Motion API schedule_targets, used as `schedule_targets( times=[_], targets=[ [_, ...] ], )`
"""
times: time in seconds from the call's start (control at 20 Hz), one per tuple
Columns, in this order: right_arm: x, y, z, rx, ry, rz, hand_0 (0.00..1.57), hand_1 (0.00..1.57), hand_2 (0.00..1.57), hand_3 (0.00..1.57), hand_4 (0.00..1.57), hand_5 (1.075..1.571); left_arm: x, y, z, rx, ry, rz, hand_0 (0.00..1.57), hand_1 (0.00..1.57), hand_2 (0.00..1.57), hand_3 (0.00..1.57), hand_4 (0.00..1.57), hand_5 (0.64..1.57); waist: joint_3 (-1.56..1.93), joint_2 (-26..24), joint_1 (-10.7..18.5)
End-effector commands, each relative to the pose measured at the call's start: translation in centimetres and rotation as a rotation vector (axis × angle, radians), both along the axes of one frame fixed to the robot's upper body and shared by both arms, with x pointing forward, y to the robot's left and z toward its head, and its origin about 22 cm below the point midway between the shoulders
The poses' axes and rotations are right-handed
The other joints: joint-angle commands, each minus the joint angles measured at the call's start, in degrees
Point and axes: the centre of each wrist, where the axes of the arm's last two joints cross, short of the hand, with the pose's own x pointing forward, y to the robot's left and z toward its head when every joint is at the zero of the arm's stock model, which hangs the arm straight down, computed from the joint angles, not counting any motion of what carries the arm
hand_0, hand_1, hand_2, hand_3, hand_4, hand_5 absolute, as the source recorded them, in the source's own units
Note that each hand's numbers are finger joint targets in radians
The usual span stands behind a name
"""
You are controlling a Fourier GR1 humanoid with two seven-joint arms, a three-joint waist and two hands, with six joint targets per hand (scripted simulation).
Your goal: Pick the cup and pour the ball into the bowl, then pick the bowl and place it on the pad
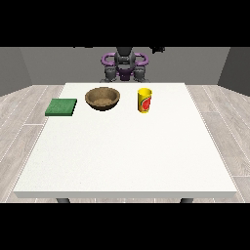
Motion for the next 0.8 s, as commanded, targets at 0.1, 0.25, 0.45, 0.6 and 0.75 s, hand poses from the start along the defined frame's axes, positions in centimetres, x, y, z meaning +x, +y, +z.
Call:
schedule_targets(
  times=[0.1,0.25,0.45,0.6,0.75],
  targets=[
    [1.7,0.5,-0.7,-0.009,-0.183,0.017,0.0,0.0,0.0,0.0,0.71,1.542,2.5,0.1,0.3,0.067,-0.205,0.016,0.0,0.0,0.0,0.0,0.55,1.513,0.03,13.8,0.0],
    [1.4,-1.0,-1.5,0.018,-0.223,-0.005,0.0,0.0,0.0,0.0,0.69,1.543,2.3,2.2,-3.1,0.096,-0.235,0.036,0.0,0.0,0.0,0.0,0.55,1.487,0.0,16.1,-0.6],
    [3.3,-3.0,0.2,0.013,-0.238,-0.012,0.0,0.0,0.0,0.0,0.68,1.547,3.6,2.2,-5.4,0.117,-0.224,0.005,0.0,0.0,0.0,0.0,0.41,1.484,0.0,18.0,-0.1],
    [2.8,-4.5,-1.4,-0.011,-0.195,0.012,0.0,0.0,0.0,0.0,0.68,1.555,4.7,2.8,-7.3,0.12,-0.165,0.008,0.0,0.0,0.0,0.0,0.25,1.475,0.01,16.0,-1.4],
    [2.1,-5.6,-1.1,0.008,-0.209,0.018,0.0,0.0,0.0,0.0,0.67,1.559,3.9,4.7,-11.0,0.111,-0.148,0.017,0.0,0.0,0.0,0.0,0.0,1.451,0.0,16.0,-2.4]
  ],
)
